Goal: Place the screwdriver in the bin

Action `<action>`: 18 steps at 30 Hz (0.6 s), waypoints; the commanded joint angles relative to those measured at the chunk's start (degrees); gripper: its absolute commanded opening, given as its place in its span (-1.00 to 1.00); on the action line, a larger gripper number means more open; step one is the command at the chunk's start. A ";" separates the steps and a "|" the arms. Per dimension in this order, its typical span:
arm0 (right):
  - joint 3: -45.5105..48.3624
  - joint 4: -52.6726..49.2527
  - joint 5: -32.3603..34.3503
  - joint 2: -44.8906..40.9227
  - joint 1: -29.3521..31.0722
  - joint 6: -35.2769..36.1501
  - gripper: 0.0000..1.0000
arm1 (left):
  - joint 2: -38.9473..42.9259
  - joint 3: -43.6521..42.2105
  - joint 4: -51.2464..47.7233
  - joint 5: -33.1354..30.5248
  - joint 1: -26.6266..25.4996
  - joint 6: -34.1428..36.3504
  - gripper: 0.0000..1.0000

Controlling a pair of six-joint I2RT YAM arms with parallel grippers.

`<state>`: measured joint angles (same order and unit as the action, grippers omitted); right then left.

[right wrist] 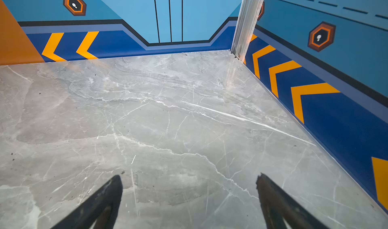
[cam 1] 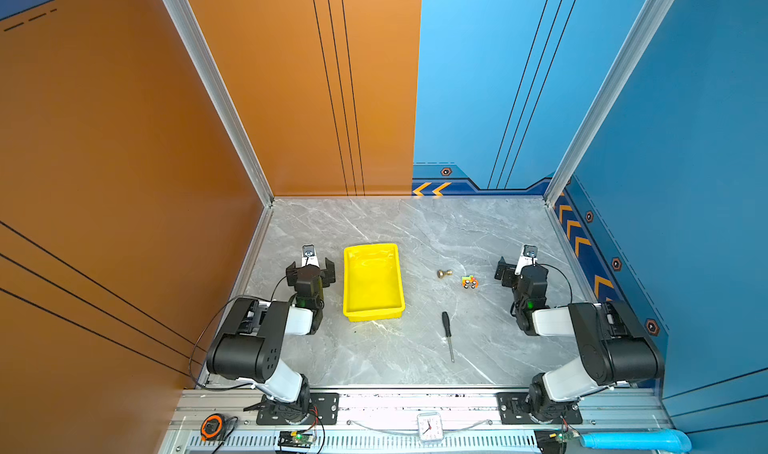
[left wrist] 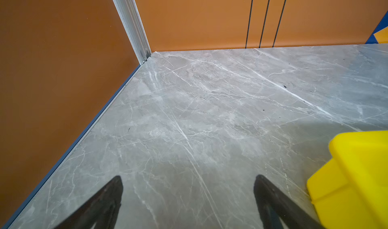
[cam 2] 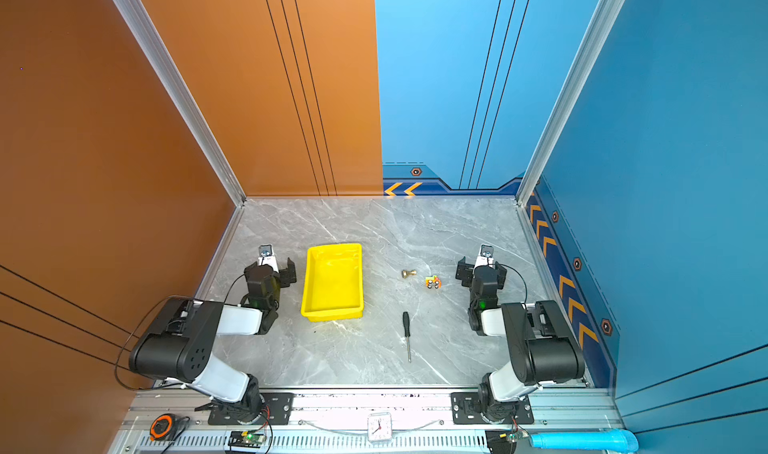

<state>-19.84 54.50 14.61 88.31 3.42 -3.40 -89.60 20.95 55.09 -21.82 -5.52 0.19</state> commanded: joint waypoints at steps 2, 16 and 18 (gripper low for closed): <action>-0.73 -0.71 0.30 0.37 0.14 -0.46 1.00 | -0.24 -0.39 0.98 1.12 0.68 -0.19 0.96; -0.82 -0.79 0.15 0.40 0.10 -0.50 0.99 | -0.27 -0.46 0.98 1.10 0.68 -0.19 0.96; -0.80 -0.89 0.02 0.39 0.00 -0.54 1.00 | -0.23 -0.42 0.97 1.11 0.69 -0.19 0.96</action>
<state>-19.84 54.50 14.59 88.31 3.42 -3.40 -89.60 20.95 55.09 -21.82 -5.52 0.19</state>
